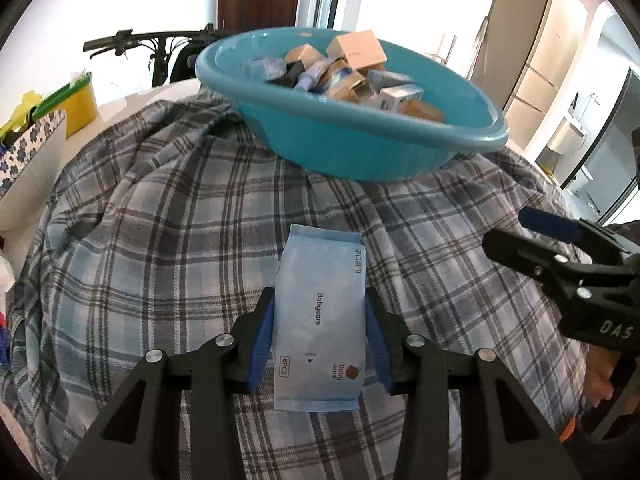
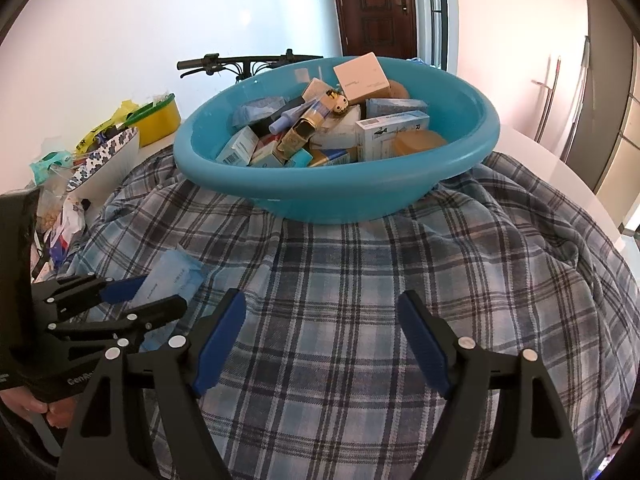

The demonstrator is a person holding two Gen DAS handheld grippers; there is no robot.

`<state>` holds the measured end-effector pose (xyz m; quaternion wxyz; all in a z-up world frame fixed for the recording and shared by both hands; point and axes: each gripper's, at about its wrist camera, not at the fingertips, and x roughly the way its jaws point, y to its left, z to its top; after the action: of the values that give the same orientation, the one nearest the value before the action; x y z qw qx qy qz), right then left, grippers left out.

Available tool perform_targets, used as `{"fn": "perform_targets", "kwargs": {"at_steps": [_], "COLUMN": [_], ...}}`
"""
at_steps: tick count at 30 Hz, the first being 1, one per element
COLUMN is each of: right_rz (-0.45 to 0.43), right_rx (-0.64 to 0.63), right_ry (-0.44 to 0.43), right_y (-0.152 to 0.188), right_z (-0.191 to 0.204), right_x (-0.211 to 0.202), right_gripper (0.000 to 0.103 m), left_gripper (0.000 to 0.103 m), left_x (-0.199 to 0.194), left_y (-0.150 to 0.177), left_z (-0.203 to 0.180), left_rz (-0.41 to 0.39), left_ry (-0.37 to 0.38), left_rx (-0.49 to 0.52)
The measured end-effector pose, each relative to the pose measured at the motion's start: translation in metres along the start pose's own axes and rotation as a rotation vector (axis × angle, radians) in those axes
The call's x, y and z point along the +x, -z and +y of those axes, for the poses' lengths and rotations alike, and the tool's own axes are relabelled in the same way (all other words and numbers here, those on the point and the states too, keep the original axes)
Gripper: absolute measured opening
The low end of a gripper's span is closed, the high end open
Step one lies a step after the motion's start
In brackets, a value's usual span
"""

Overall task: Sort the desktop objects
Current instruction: 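Lift the Babycare packet with the left gripper and carry it over the basin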

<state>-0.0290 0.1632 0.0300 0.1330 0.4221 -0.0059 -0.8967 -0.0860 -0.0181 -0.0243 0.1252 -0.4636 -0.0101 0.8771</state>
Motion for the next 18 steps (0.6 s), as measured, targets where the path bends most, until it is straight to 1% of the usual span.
{"fn": "perform_targets", "kwargs": {"at_steps": [3, 7, 18], "right_rz": [-0.011, -0.034, -0.119], "right_rx": [0.006, 0.002, 0.008], "right_ry": [0.0, -0.001, 0.013], "right_y": [0.0, -0.002, -0.013], "right_z": [-0.002, -0.003, -0.009], "right_x": [-0.006, -0.016, -0.047], "right_gripper": [0.077, 0.076, 0.075], "left_gripper": [0.045, 0.045, 0.045], "left_x": [-0.011, -0.024, -0.054], "left_y": [-0.001, -0.004, -0.029], "left_z": [-0.002, -0.006, -0.032], "left_rz": [-0.028, -0.053, -0.141], "left_ry": [-0.011, -0.007, -0.005], "left_rx": [-0.002, -0.005, 0.035]}}
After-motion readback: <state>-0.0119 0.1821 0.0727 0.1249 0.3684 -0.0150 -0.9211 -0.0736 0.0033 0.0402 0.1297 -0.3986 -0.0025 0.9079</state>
